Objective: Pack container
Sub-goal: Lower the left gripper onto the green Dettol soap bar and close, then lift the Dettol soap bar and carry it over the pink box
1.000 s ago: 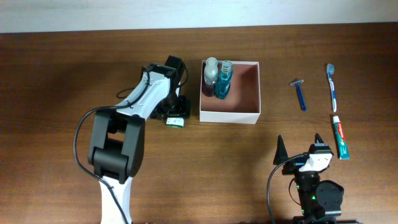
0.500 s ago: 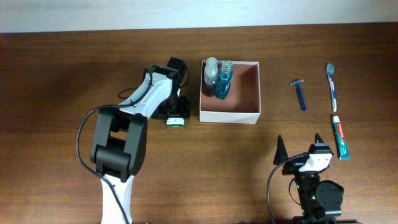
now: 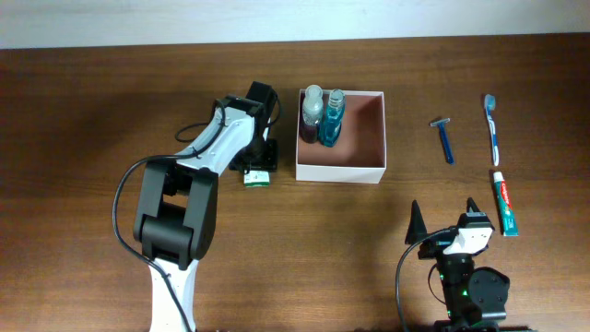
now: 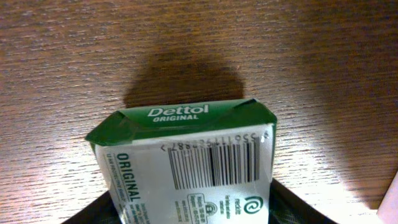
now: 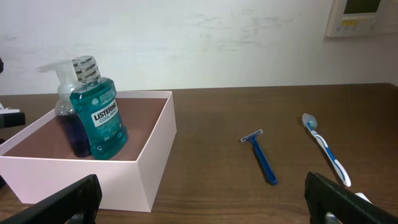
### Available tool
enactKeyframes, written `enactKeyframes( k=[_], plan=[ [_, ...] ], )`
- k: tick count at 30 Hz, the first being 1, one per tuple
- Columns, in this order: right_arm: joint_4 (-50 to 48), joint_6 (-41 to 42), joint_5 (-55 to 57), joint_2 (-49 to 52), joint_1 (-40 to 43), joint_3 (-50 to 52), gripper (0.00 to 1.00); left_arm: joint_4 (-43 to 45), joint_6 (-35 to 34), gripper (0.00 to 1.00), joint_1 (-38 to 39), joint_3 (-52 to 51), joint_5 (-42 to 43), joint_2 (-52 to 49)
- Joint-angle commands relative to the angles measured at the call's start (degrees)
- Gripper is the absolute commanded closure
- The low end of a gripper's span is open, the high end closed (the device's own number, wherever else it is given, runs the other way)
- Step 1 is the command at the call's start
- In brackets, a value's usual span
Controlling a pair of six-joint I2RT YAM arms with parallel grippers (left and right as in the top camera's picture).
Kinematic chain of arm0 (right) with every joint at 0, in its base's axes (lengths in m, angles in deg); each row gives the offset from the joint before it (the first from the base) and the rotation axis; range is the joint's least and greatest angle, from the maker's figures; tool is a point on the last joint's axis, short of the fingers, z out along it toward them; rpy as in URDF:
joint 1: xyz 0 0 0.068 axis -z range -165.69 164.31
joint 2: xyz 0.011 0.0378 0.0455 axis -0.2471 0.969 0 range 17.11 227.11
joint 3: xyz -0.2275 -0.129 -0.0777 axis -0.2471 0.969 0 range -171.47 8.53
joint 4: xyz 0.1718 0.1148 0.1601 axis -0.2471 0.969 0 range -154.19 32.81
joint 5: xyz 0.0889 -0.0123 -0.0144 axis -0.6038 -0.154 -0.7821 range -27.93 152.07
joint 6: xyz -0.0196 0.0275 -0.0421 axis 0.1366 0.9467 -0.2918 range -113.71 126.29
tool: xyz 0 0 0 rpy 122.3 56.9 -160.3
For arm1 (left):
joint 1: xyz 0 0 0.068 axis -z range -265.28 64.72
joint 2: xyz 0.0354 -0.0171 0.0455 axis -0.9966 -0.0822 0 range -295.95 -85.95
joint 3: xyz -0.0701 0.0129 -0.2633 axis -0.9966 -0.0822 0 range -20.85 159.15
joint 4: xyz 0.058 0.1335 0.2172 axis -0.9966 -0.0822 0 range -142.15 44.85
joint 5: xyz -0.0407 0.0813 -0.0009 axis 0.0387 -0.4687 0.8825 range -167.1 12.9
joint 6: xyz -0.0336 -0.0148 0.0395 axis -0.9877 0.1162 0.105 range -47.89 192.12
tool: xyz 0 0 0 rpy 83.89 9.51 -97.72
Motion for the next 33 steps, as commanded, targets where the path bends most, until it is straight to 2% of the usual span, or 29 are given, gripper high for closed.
enactKeyframes(
  k=[1, 6, 13, 19, 22, 28, 33],
  plan=[
    [0.3, -0.4, -0.5, -0.5, 0.5, 0.3, 0.01, 0.1, -1.7, 0.47, 0.0, -0.4, 1.1, -2.7],
    [0.3, -0.4, -0.5, -0.5, 0.5, 0.3, 0.01, 0.1, -2.2, 0.53, 0.0, -0.4, 1.1, -2.7],
    [0.3, -0.4, -0.5, -0.5, 0.5, 0.3, 0.01, -1.6, -2.2, 0.52, -0.5, 4.2, 1.1, -2.6],
    [0.3, -0.4, -0.5, -0.5, 0.5, 0.3, 0.01, -6.0, -1.3, 0.59, -1.8, 16.4, 1.1, -2.6],
    [0.3, -0.4, -0.5, -0.5, 0.5, 0.3, 0.01, -7.6, -0.6, 0.59, -2.0, 22.2, 0.7, -2.6],
    [0.3, -0.4, -0.5, -0.5, 0.4, 0.3, 0.01, -11.9, 1.2, 0.58, -2.0, 36.8, -5.7, -2.6],
    [0.3, -0.4, -0.5, -0.5, 0.5, 0.3, 0.01, -12.5, 1.7, 0.58, -1.8, 51.2, -5.4, -2.6]
  ],
)
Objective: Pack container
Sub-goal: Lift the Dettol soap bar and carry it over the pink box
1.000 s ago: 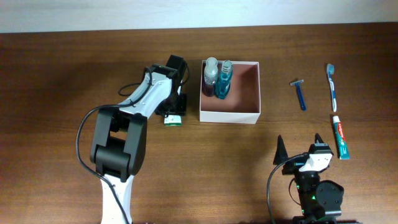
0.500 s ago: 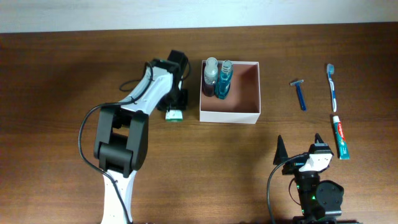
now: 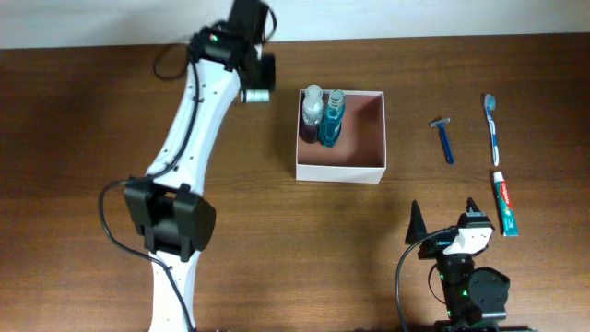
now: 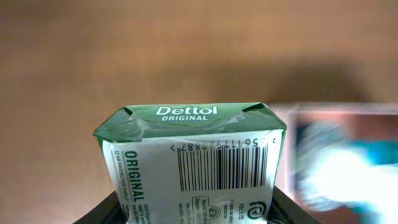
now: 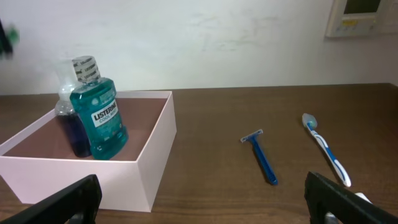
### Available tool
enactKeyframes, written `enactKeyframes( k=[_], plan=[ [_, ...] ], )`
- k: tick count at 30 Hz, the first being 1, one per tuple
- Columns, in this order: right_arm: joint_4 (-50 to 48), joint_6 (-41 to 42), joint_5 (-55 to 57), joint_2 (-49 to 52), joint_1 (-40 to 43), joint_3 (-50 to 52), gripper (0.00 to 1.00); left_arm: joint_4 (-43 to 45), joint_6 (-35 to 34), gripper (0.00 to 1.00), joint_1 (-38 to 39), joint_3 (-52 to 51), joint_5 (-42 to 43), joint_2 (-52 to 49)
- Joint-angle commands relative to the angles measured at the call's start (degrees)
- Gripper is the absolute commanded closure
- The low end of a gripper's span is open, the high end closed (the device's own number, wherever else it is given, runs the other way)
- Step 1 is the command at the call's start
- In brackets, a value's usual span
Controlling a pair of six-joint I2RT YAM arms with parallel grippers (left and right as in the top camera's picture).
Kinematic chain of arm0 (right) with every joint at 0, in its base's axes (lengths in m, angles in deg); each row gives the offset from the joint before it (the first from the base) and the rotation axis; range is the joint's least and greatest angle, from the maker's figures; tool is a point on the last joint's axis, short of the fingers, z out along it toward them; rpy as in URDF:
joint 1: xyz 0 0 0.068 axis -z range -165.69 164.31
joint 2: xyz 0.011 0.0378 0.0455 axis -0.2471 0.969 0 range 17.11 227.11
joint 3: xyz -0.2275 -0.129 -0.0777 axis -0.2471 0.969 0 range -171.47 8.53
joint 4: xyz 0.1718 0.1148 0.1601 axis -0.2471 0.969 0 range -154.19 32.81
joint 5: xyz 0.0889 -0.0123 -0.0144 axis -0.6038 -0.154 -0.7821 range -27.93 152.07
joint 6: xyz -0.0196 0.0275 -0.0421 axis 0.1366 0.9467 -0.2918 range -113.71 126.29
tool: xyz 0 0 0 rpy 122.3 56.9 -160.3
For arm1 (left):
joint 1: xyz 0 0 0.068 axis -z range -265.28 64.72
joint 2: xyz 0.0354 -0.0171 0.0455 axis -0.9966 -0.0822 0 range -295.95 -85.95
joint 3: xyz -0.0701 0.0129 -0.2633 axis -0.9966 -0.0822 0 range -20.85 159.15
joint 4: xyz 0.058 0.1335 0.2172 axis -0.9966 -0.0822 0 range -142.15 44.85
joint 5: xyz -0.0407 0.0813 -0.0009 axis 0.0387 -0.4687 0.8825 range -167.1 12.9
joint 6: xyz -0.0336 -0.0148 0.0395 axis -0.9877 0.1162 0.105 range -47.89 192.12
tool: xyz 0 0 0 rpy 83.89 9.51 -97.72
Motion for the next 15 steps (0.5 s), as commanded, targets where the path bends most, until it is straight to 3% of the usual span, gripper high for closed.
enactKeyframes(
  k=[1, 8, 15],
  plan=[
    [0.3, -0.4, -0.6, -0.5, 0.5, 0.3, 0.01, 0.2, 1.3, 0.58, 0.2, 9.9, -1.4, 0.4],
    [0.3, -0.4, -0.6, -0.5, 0.5, 0.3, 0.01, 1.5, 1.3, 0.58, 4.3, 23.0, -0.3, 0.4],
    [0.3, -0.4, -0.6, -0.5, 0.4, 0.3, 0.01, 3.7, 1.3, 0.58, 10.8, 23.0, -0.1, 0.3]
  ],
)
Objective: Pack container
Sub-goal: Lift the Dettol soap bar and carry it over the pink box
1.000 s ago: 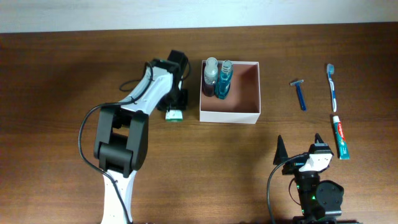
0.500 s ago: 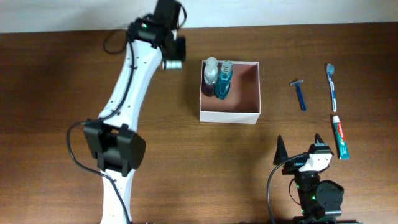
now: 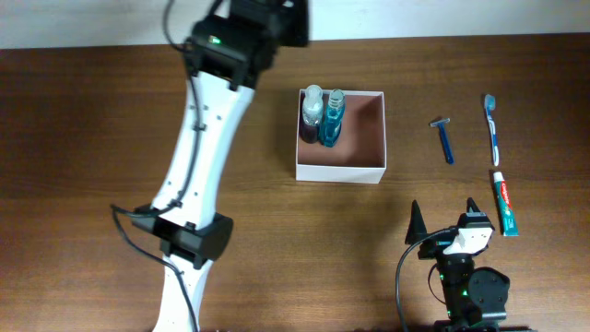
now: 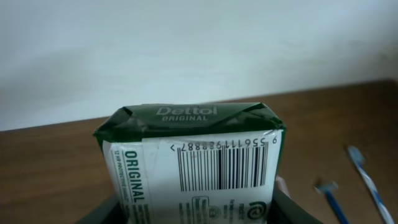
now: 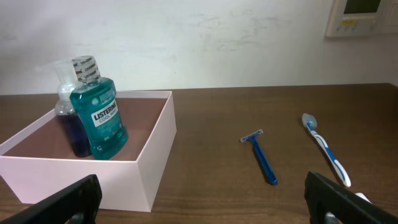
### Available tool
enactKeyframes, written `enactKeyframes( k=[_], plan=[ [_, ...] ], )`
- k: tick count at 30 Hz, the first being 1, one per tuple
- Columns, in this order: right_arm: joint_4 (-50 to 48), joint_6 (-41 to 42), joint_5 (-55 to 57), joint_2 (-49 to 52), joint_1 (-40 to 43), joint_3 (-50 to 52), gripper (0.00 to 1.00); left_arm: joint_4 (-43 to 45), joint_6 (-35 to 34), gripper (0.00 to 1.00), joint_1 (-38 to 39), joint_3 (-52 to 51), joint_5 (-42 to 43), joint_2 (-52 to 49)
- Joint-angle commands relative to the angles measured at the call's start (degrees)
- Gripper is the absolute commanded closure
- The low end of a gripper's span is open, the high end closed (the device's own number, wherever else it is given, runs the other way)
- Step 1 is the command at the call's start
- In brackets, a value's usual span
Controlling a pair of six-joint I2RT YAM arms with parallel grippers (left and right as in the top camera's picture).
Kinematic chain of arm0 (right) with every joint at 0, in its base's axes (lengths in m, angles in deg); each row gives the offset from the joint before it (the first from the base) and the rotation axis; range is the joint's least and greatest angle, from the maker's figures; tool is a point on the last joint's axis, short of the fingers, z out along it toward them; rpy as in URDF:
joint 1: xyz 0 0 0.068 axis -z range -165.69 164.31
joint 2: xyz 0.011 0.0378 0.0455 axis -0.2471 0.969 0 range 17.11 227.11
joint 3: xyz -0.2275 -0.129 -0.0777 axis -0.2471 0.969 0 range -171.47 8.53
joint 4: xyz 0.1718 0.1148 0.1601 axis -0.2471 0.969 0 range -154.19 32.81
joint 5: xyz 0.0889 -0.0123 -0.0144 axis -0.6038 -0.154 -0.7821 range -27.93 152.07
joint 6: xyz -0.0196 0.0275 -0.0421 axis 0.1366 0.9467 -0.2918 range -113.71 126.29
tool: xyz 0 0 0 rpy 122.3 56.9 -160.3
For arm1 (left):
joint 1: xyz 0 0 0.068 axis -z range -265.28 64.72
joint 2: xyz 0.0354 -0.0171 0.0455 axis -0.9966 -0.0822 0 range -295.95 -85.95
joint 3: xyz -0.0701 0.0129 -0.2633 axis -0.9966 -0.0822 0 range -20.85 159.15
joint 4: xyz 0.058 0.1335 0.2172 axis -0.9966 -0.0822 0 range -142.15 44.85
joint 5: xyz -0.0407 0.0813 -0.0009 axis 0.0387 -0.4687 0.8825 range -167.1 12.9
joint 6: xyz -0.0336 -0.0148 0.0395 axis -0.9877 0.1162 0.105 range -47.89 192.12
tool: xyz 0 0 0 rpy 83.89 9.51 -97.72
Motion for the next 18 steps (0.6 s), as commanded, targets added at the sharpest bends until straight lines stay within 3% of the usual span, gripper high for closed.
enactKeyframes(
  k=[1, 18],
  plan=[
    [0.3, -0.4, -0.5, -0.5, 0.5, 0.3, 0.01, 1.3, 0.9, 0.58, 3.0, -0.1, 0.4, 0.3],
    [0.3, -0.4, -0.5, -0.5, 0.5, 0.3, 0.01, 1.6, 1.0, 0.57, 10.3, -1.5, 0.6, -5.8]
  ],
)
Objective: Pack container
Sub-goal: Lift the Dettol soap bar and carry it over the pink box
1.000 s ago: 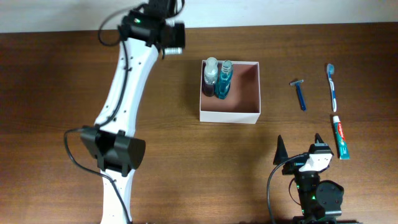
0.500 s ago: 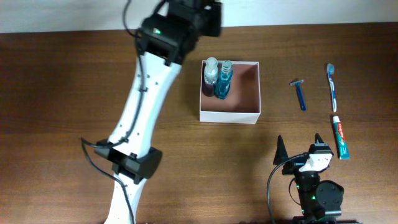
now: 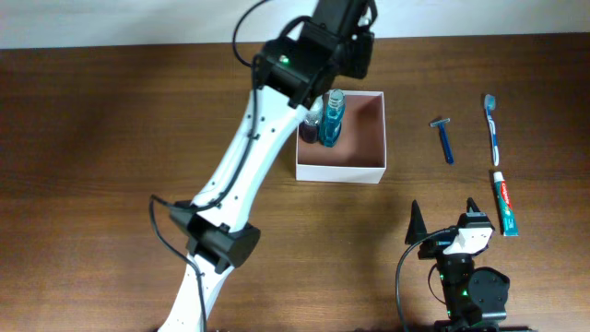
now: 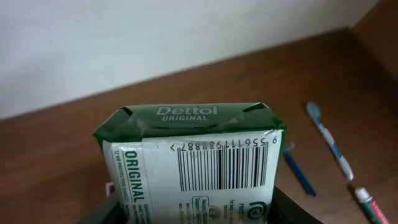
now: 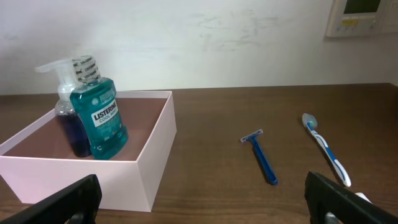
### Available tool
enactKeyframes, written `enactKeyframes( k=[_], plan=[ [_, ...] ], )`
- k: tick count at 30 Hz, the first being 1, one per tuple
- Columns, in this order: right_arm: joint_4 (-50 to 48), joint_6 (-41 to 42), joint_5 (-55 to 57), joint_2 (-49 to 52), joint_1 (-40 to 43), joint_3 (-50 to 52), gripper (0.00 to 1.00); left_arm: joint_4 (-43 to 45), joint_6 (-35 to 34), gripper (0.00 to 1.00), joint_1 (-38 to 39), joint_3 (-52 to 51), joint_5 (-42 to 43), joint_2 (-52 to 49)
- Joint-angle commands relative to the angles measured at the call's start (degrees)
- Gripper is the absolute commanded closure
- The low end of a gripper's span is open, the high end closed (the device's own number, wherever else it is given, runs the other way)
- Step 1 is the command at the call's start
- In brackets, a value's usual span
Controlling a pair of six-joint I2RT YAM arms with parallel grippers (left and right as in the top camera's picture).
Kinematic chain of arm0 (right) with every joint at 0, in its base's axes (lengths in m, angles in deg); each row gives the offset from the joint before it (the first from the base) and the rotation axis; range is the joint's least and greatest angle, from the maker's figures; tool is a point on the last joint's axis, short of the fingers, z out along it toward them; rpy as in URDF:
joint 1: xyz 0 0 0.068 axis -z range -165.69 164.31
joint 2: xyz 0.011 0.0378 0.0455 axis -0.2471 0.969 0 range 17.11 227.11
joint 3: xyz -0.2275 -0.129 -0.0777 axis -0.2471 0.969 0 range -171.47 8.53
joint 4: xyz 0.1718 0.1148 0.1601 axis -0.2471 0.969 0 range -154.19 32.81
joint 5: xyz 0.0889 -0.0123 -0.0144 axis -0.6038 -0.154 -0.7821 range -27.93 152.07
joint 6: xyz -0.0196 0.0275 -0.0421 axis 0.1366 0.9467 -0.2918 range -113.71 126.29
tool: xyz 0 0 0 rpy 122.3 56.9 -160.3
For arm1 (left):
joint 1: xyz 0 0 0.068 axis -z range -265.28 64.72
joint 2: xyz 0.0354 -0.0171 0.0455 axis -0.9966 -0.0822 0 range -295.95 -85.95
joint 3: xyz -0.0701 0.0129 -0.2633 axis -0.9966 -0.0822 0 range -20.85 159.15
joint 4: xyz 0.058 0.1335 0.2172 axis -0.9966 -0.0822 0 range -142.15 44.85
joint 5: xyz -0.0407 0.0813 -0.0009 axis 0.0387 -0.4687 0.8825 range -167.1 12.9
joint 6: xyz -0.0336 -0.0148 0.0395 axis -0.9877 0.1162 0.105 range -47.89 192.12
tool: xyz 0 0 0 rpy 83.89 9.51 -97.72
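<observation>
My left gripper (image 4: 189, 208) is shut on a green and white Dettol soap box (image 4: 189, 155), which fills its wrist view. In the overhead view the left arm's wrist (image 3: 343, 32) hangs high above the back edge of the white box (image 3: 340, 171); the soap is hidden under it there. The box holds a teal Listerine bottle (image 3: 332, 118) and a pump bottle (image 3: 311, 120) at its left end. My right gripper (image 3: 445, 219) rests open at the front right, empty.
A blue razor (image 3: 444, 138), a toothbrush (image 3: 492, 127) and a toothpaste tube (image 3: 503, 203) lie right of the box. The right half of the box floor (image 5: 134, 127) is bare. The wall lies behind the table's back edge.
My left arm has swung right with the soap, from above the table's back left of the box to above the box's back edge. The right arm has not moved.
My left gripper held the soap low on the table left of the box. Then it held the soap raised near the back edge, left of the box. It then stood higher at the back, and now hangs over the box.
</observation>
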Motion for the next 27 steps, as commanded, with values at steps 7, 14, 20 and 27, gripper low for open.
enactKeyframes(
  k=[7, 14, 20, 27],
  plan=[
    [0.3, -0.4, -0.5, -0.5, 0.4, 0.3, 0.01, -0.5, 1.0, 0.57, 3.5, -0.2, 0.6, -4.9],
    [0.3, -0.4, -0.5, -0.5, 0.5, 0.3, 0.01, -1.1, 1.4, 0.57, 5.0, -0.2, 0.6, -7.9],
    [0.3, -0.4, -0.5, -0.5, 0.5, 0.3, 0.01, -2.5, 3.8, 0.57, 6.0, -0.2, 0.5, -9.9],
    [0.3, -0.4, -0.5, -0.5, 0.4, 0.3, 0.01, -5.6, 3.7, 0.57, 6.0, -0.2, 0.5, -14.2]
  ],
)
